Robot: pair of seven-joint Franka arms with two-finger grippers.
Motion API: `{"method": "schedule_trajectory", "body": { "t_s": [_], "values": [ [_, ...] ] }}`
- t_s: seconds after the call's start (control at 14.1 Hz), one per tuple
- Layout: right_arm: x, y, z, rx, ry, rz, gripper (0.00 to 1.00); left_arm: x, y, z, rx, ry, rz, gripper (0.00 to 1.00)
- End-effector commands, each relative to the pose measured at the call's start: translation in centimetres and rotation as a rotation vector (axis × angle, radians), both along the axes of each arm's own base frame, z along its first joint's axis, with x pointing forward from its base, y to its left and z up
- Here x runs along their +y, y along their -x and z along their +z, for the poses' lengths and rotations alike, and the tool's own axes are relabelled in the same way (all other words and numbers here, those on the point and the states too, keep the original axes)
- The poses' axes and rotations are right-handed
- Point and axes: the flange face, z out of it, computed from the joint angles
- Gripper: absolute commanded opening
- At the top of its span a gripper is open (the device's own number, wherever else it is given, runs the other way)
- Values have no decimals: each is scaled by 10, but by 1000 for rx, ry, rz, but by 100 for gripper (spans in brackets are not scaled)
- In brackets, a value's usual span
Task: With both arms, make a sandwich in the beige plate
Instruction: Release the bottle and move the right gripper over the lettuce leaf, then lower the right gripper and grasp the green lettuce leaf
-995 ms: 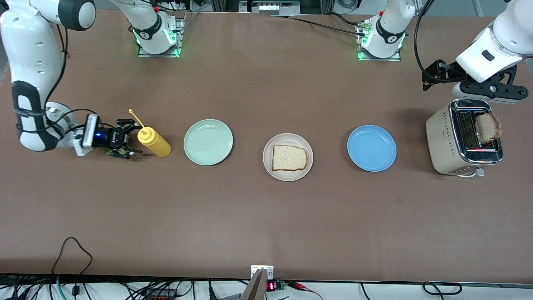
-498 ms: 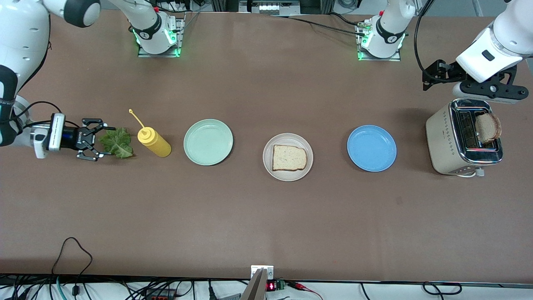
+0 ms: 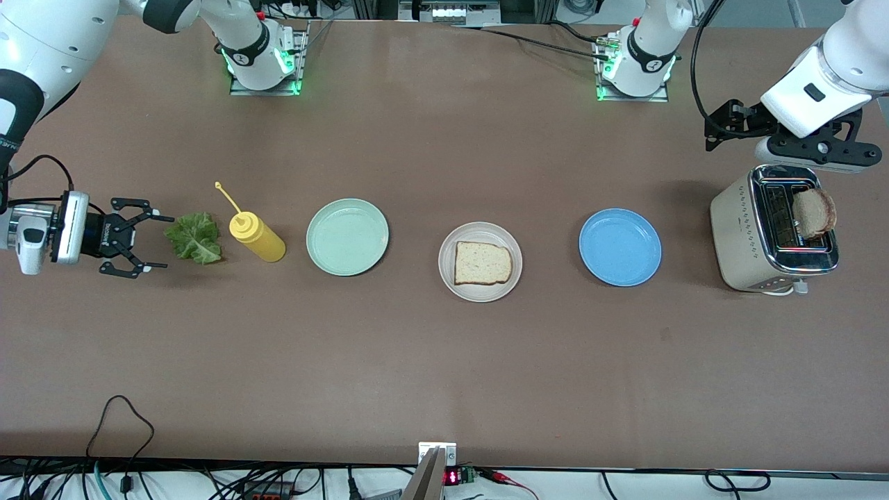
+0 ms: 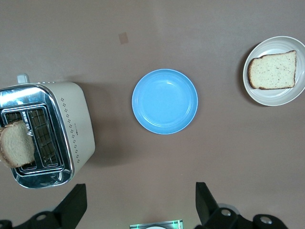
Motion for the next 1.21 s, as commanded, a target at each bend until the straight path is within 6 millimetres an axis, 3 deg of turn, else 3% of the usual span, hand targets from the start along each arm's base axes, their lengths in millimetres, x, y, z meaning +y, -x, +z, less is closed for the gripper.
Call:
{"method": "schedule_trajectory", "body": {
  "t_s": [0.0, 0.28, 0.57, 0.78, 1.14],
  "values": [
    [8, -3, 22, 97, 110, -51, 100, 1, 3, 7, 2, 15, 5, 100],
    [19, -8, 51, 167, 296, -123, 100, 1, 3, 6, 3, 13, 4, 100],
    [42, -14, 85, 203, 458, -213, 100, 1, 3, 7, 2, 15, 4, 100],
    [42, -14, 85, 262, 528, -293, 100, 1, 3, 7, 2, 15, 0, 100],
    [77, -7, 96, 307, 705, -409, 100, 1, 2, 6, 4, 13, 0, 100]
  ]
}}
